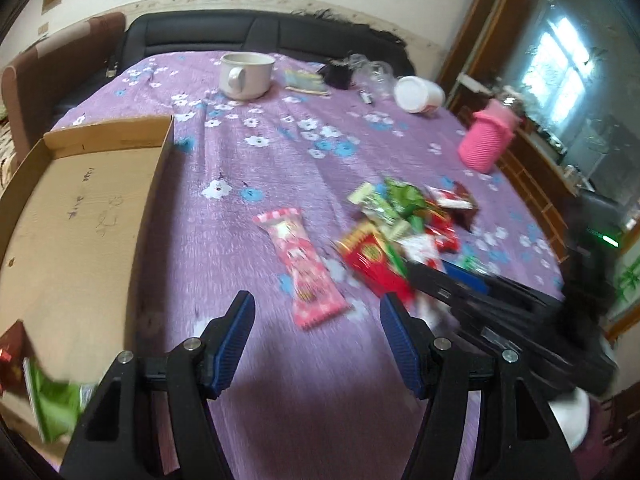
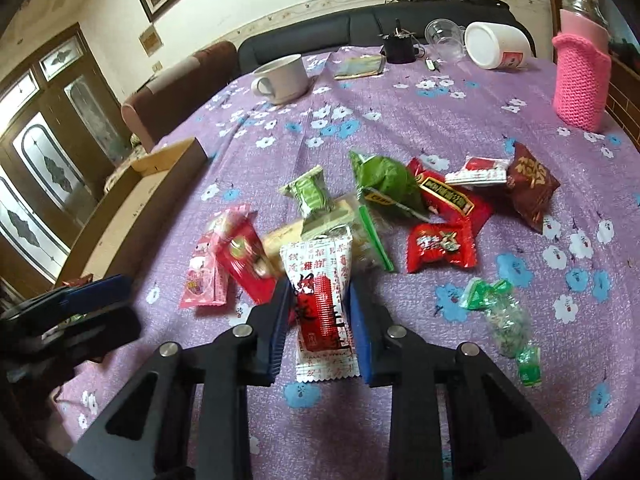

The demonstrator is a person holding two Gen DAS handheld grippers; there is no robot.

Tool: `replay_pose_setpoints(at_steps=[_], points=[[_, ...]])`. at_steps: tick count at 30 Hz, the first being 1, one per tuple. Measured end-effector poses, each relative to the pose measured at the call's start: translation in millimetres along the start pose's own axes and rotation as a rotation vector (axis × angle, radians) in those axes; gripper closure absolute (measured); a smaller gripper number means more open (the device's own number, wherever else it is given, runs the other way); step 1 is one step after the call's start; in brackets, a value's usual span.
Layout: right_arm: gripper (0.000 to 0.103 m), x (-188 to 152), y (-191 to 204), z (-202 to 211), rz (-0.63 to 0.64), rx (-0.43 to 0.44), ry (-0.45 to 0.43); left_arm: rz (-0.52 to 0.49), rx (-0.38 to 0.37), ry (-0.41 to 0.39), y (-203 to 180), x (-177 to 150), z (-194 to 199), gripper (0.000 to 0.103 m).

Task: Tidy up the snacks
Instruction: 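Grasp the red-and-white snack packet with the right tool while the left tool grasps the pink Melody candy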

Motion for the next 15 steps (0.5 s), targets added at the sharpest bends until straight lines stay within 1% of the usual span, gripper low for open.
replay_pose_setpoints(at_steps=[1, 4, 9, 12, 13, 14, 15], points=[[0.072, 0.3, -1.0, 0.3, -0.006, 0.003, 0.000, -0.005, 0.010, -0.002, -0.6, 3.7, -5.4, 0.038], [0.072, 0.9, -4.2, 1.2, -0.028, 0.014, 0.000, -0.041, 0.077, -0.009, -1.0, 15.6, -21.4, 0.040], [0.072, 3.3, -2.1, 6.2, -0.026, 0.024, -0.020, -0.059, 0.123, 0.010, 1.0, 25.9, -42.4, 0.040], [0.072, 4.3, 0.7, 9.5, -0.018, 0.021, -0.036, -0.064, 0.143, 0.032, 3.4, 25.3, -55.6, 0.041], [0.072, 4.5, 0.9, 9.9, -0.018, 0.023, -0.038, -0.078, 0.148, 0.017, 2.5, 25.5, -54.6, 0.052], [0.072, 4.7, 0.8, 10.1, -0.021, 0.025, -0.039, -0.087, 0.152, 0.017, 2.1, 24.9, -54.3, 0.061], [0.072, 4.8, 0.4, 10.4, -0.024, 0.026, -0.041, -0.095, 0.151, 0.017, 1.9, 24.5, -53.0, 0.080]])
Point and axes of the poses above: each gripper's, at about its wrist camera, not at the fingertips, and z roughly against the way its jaws point, y to its left, x to its top, the point moved 7 cm from there along -z, roughly the way its jaws point, and after that the axes turned 3 degrees about y, right-handed, at the moved point
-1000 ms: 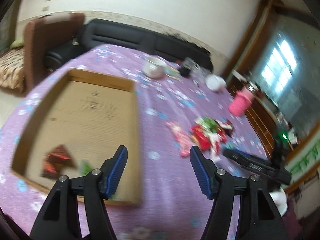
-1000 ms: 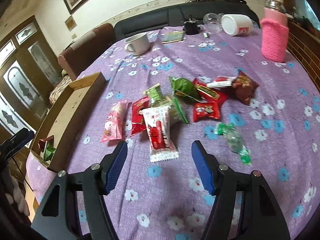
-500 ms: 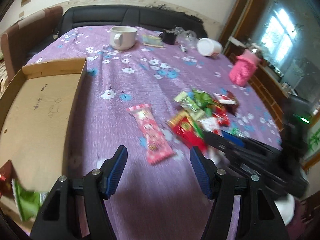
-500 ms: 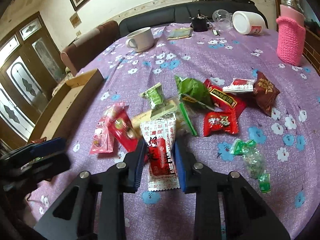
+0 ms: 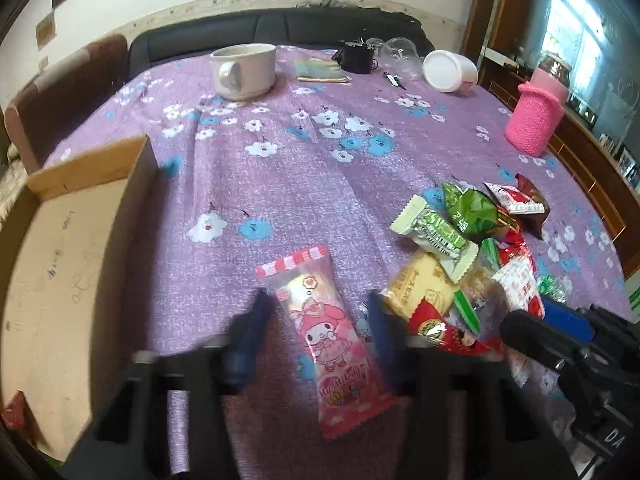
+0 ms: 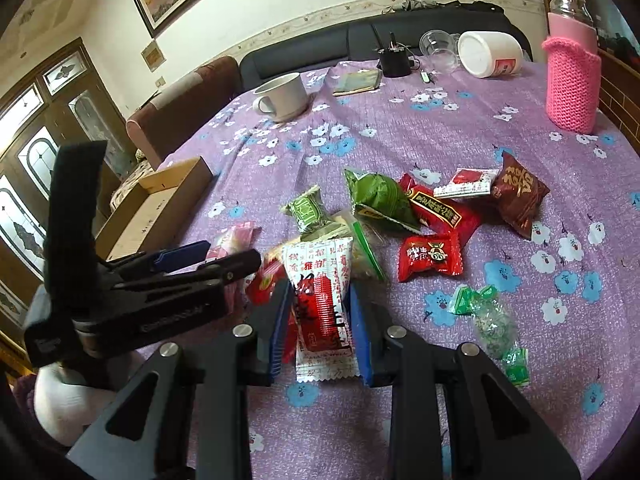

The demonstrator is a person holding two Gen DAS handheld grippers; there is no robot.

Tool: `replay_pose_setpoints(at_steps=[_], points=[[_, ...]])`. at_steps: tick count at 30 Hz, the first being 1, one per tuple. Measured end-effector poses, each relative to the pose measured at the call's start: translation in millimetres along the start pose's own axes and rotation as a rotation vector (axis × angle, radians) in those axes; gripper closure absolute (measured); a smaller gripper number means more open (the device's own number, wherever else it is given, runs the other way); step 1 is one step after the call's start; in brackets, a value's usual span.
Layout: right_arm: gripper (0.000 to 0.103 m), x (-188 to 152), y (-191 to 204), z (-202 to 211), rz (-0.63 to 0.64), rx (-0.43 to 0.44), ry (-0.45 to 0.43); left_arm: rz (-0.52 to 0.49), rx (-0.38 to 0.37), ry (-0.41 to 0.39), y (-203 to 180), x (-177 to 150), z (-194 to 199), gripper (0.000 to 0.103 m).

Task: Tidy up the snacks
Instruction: 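Grasp the red-and-white snack packet with the right tool while the left tool grasps the pink Melody candy, then carry both packets into the cardboard box and open both tools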

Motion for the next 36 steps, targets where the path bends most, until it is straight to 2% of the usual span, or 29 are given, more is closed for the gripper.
replay_pose_setpoints(at_steps=[8, 15, 20, 24, 27, 32, 36], points=[[0.072, -1.0, -0.1, 2.2, -0.010, 0.011, -0.011, 0.097, -0.129, -0.025, 10.4, -6.5, 23.9, 0.080], [0.072, -1.7, -1.5, 4.5, -0.015, -0.004, -0.035, 0.210, -0.222, -0.130, 44.4, -17.1, 84.1, 0.080], [0.072, -0.8, -0.9, 6.8, -0.027, -0.013, -0.033, 0.291, -0.188, -0.181, 104.6, -31.5, 117.1, 0.080], [0.072, -4.0, 21.8, 16.1, -0.015, 0.045, 0.001, 0.346, -0.100, -0.213, 164.7, -47.0, 136.0, 0.080], [0.072, -5.8, 48.1, 15.7, 0.013, 0.091, 0.037, 0.395, -0.065, -0.206, 198.0, -58.4, 133.3, 0.080], [0.072, -3.3, 101.0, 3.0, 0.050, 0.188, 0.116, 0.429, -0.047, -0.193, 225.3, -67.3, 127.8, 0.080], [0.072, -2.1, 140.2, -14.6, 0.064, 0.245, 0.181, 0.411, -0.046, -0.186, 235.5, -57.5, 121.7, 0.080]])
Point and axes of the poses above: each gripper's, at about its wrist camera, not at the fingertips, and z roughly against the way its jaws point, y to its left, x to its top, the point moved 7 cm from there along -z, roughly the way its jaws point, and after that the axes turned 3 degrees about y, right-handed, at the moved point
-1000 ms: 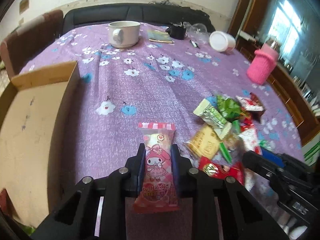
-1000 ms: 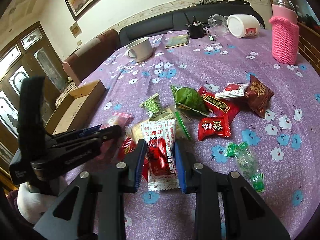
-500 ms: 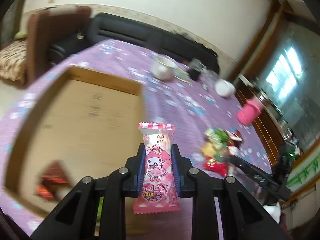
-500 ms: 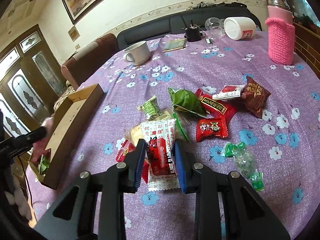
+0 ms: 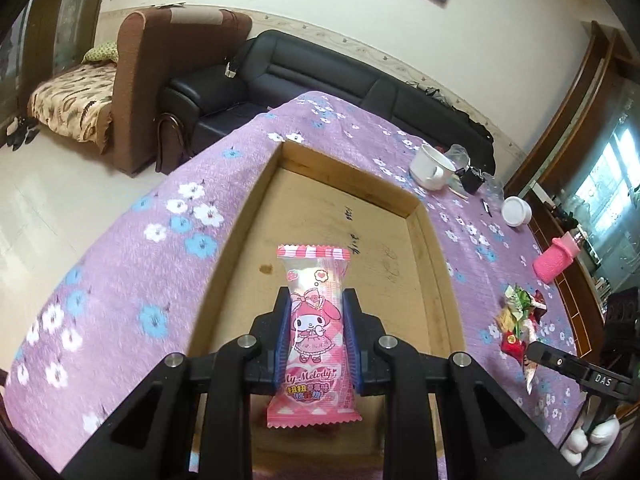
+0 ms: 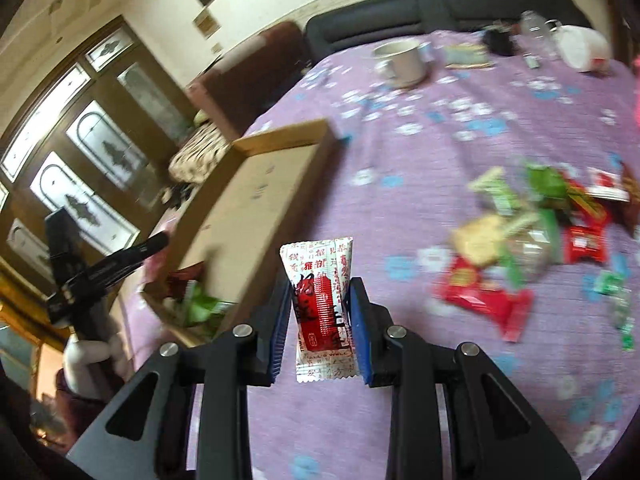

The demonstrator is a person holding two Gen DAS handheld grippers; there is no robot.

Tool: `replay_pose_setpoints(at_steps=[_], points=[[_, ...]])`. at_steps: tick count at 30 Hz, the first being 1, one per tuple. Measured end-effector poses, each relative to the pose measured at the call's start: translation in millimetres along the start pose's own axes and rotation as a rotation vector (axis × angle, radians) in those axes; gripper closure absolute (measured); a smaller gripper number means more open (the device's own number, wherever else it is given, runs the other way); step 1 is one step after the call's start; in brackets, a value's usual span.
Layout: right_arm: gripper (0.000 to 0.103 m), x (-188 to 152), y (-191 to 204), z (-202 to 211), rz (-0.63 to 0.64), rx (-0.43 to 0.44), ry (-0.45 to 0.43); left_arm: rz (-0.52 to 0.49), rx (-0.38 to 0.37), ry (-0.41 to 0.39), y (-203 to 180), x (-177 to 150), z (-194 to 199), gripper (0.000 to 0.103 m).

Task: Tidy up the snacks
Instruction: 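Carry both packets into the cardboard box and open both tools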

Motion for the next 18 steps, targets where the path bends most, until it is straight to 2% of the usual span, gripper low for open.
replay_pose_setpoints(at_steps=[6, 13, 14, 16, 18], points=[[0.072, 10.4, 46.3, -48.1, 0.027, 0.037, 0.089, 0.005, -0.002, 0.034, 14.1, -0.9, -9.8, 0.080], [0.072, 23.3, 87.2, -101.0, 0.075, 0.020, 0.154, 0.053, -0.039, 0.043, 26.2, -7.6, -9.0, 0.077], [0.072, 24.4, 89.3, -107.3, 0.074, 0.016, 0.164, 0.057, -0.043, 0.042, 26.3, -7.6, -8.0, 0.075], [0.070, 27.4, 92.4, -120.2, 0.060, 0.019, 0.187, 0.062, -0.043, 0.036, 27.3, -8.0, -4.5, 0.061], [0.069, 29.5, 93.5, -130.2, 0.040, 0.022, 0.200, 0.070, -0.032, 0.023, 28.4, -9.1, 0.0, 0.052]])
Point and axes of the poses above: each gripper's, at about its wrist camera, not at the fingertips, and z roughly against the way its jaws point, y to its left, x to its top, the point moved 7 cm from there along -z, roughly the way its jaws point, and after that the axes turned 3 degrees about y, right-handed, at the moved point
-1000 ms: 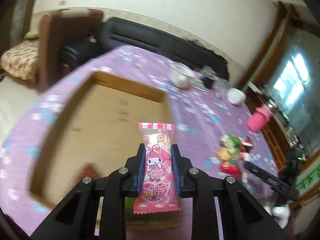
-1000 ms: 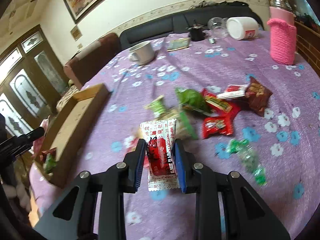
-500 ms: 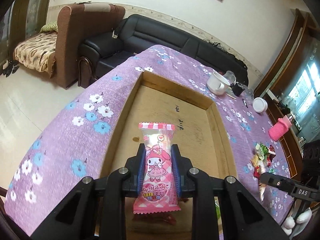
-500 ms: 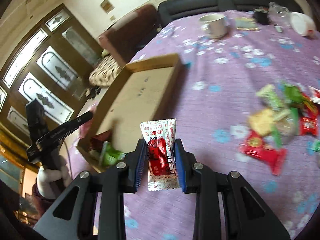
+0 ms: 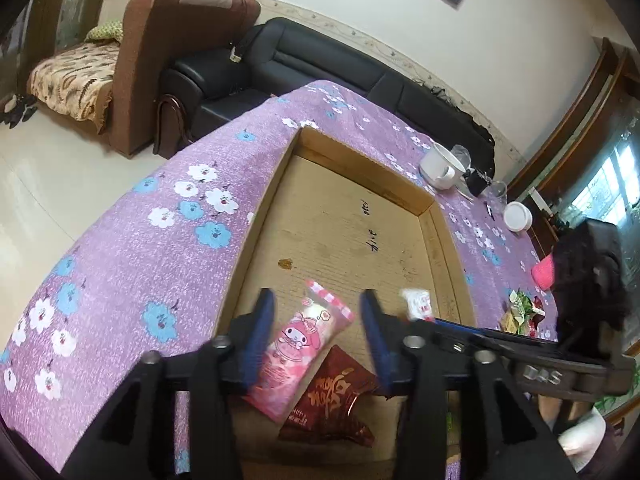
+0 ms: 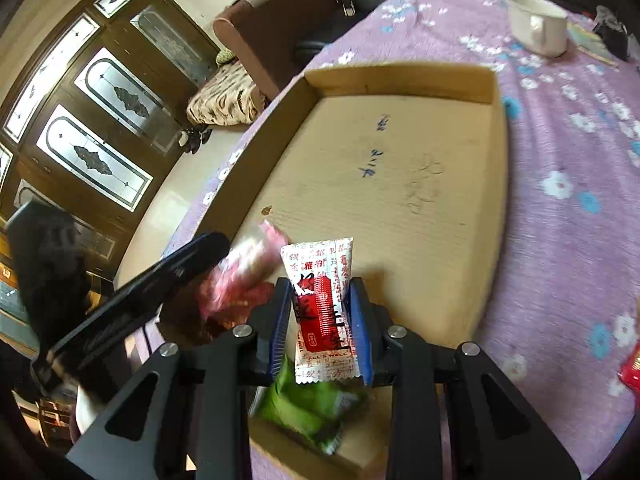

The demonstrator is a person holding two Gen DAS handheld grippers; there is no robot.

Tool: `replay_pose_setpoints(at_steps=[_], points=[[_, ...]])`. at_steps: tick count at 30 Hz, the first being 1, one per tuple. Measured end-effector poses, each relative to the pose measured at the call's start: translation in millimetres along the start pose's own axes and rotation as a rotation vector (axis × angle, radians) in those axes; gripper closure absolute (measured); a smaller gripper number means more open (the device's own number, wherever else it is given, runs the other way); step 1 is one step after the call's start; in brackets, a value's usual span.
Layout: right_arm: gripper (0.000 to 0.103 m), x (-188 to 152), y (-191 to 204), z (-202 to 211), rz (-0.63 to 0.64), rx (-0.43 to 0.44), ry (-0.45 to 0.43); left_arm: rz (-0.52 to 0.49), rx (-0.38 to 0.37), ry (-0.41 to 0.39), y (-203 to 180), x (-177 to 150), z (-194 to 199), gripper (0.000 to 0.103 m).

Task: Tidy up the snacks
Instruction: 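Carry both packets into the cardboard box and open both tools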

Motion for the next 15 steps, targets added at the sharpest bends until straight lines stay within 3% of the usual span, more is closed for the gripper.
replay_pose_setpoints(at_steps=[5, 11, 14, 15], points=[[0.067, 3.9, -5.7, 5.5, -0.022, 0.022, -0.010, 0.015, 0.003, -0.047, -5.2, -1.9, 18.2, 0.051], [0.062, -9.0, -24.4, 70.3, 0.045, -0.031, -0.145, 0.017, -0.070, -0.118, -32.0, -2.3, 45.5, 0.041], [0.047, -24.9, -49.5, 115.6, 0.078, -0.146, -0.263, 0.004, -0.113, -0.127, -50.5, -5.7, 51.3, 0.031], [0.034, -31.4, -64.0, 131.9, 0.076, -0.183, -0.307, 0.003, -0.130, -0.127, -57.6, -8.4, 52.9, 0.025]])
Point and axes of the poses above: each gripper's, at about its wrist camera, not at the fingertips, and z roughly against the way its jaws point, y to its left, x to its top, the point moved 7 cm from there along -z, roughly the way its jaws point, and after that the axes turned 3 degrees about y, right-handed, at the moved point
